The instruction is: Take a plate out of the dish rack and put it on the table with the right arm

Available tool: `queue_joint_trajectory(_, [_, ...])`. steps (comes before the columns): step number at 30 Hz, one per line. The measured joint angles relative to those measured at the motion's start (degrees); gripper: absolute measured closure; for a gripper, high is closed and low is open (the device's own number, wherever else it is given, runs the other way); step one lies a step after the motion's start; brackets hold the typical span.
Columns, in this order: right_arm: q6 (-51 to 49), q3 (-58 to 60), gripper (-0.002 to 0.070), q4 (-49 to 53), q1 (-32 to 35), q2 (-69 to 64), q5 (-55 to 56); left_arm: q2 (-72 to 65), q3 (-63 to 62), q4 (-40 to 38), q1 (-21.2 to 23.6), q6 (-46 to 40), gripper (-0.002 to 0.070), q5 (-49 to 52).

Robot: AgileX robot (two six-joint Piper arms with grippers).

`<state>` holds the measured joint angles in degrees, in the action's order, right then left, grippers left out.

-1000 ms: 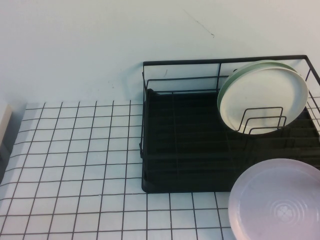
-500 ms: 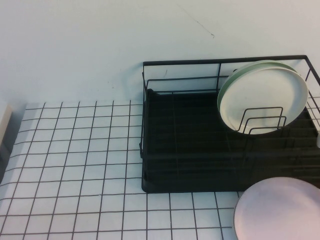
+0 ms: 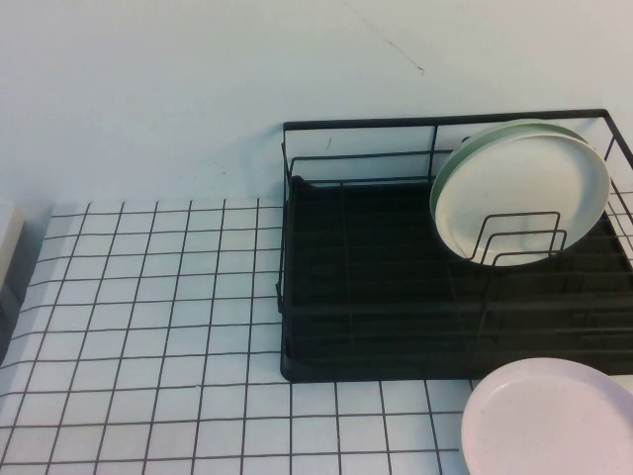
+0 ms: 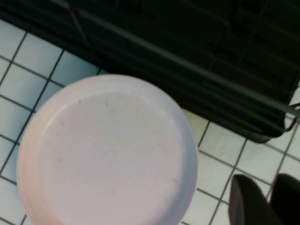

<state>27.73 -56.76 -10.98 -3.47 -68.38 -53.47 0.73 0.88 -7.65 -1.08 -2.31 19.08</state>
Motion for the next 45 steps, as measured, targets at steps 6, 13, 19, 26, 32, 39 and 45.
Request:
queue_joint_trajectory(6, [-0.23,-0.15,0.0664,1.50,0.00,12.23,1.66,0.00,0.00,0.00,0.00,-0.32,0.0678,0.00])
queue_joint_trajectory(13, [0.62,3.14,0.0675,1.62,0.00,23.33,12.85,0.00,0.00,0.00,0.00,-0.32,0.0678,0.00])
queue_joint_trajectory(19, [1.14,14.96,0.0677,1.50,0.00,33.54,30.28,0.00,0.00,0.00,0.00,-0.32,0.0678,0.00])
queue_joint_trajectory(26, [1.42,26.27,0.0678,-2.03,0.00,38.88,34.76,0.00,0.00,0.00,0.00,-0.32,0.0678,0.00])
queue_joint_trajectory(32, [1.79,33.48,0.0678,-0.50,0.00,38.88,36.00,0.00,0.00,0.00,0.00,-0.32,0.0678,0.00])
queue_joint_trajectory(39, [2.23,35.70,0.0678,6.38,-3.31,38.88,42.25,0.00,0.00,0.00,0.00,-0.22,0.0678,0.00])
queue_joint_trajectory(45, [1.91,36.31,0.0678,2.62,-3.85,39.76,46.81,0.00,0.00,0.00,0.00,-0.05,0.0678,0.00])
